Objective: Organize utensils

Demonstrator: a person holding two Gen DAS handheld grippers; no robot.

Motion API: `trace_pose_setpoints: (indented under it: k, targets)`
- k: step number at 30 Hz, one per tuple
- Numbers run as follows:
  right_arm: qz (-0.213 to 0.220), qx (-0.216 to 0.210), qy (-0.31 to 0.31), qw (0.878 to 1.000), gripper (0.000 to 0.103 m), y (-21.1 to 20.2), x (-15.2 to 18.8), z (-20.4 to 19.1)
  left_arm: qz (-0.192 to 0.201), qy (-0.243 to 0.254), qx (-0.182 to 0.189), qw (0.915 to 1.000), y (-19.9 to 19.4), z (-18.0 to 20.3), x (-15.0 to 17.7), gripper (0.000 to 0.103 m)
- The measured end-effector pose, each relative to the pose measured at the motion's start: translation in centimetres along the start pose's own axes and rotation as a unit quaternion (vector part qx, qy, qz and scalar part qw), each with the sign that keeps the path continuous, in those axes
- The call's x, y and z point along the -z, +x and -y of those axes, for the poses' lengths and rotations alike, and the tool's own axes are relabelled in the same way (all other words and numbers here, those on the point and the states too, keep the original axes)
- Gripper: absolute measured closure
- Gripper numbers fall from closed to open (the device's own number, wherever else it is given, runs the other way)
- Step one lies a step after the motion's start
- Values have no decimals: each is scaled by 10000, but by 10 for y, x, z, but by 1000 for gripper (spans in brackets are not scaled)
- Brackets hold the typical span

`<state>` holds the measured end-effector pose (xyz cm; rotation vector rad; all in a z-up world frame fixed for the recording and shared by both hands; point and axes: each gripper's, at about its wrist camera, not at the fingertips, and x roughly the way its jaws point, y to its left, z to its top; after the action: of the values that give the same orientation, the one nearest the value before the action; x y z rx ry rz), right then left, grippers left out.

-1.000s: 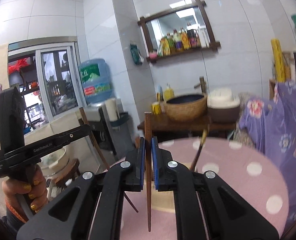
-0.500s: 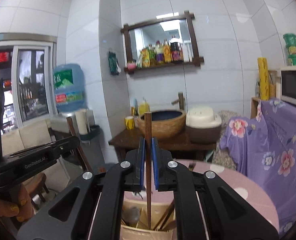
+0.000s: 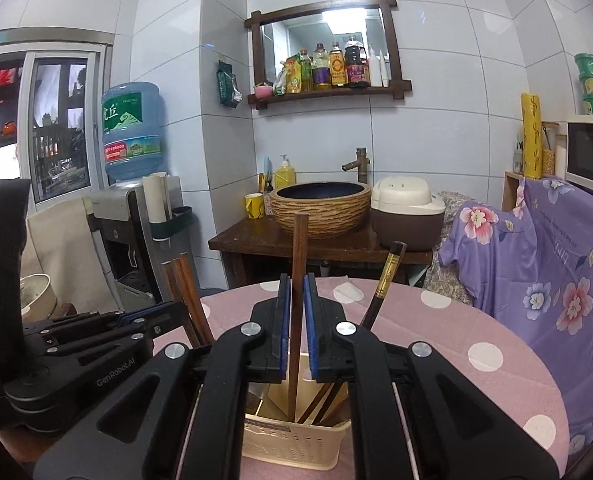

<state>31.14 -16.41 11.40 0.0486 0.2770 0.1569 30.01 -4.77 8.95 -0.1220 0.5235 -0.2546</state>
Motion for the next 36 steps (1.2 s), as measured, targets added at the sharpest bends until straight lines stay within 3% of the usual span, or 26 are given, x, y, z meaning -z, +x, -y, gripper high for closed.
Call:
trace_pose_setpoints:
  k: [1, 2, 3, 4, 5, 7, 10, 13, 16, 25, 31, 36]
  targets:
    - [20, 37, -31, 10000, 84, -3, 0, -1, 3, -3, 30, 10000, -2, -1, 1, 95]
    - [71, 90, -66, 9999, 65, -7, 1, -1, 27, -3, 32, 10000, -5, -1, 2, 91]
    - [131, 120, -93, 9998, 53, -12, 1, -2, 78, 5, 16, 10000, -10, -2, 3, 86]
    - [264, 159, -111, 9995, 40, -22, 2, -2, 160, 15, -4, 9999, -16, -3, 5, 66]
    - [354, 191, -126, 9991, 40, -31, 4, -1, 337, 34, -68, 9994, -28, -4, 10, 42]
    - [447, 282, -181, 9984, 37, -50, 9, -1, 788, 117, -276, 9964, -53, -6, 23, 25]
    - [535, 360, -200, 9977, 18, -86, 30, -1, 1201, 265, -384, 9917, -86, -9, 51, 7]
    - [559, 509, -336, 9966, 9, -125, 65, -6, 1468, 341, -407, 9877, -119, -12, 91, 5]
    - [532, 729, -437, 9950, 6, -160, 105, -13, 1690, 273, -668, 9830, -147, -11, 129, 5]
    - [167, 1144, -328, 9927, 6, -231, 197, -15, 1549, 6, -756, 9850, -191, -7, 203, 5]
    - [239, 1075, -279, 9935, 6, -258, 210, -20, 1537, 202, -1009, 9827, -204, -6, 215, 5]
    - [272, 846, -353, 9954, 6, -259, 205, -30, 1740, 137, -917, 9804, -215, -10, 219, 5]
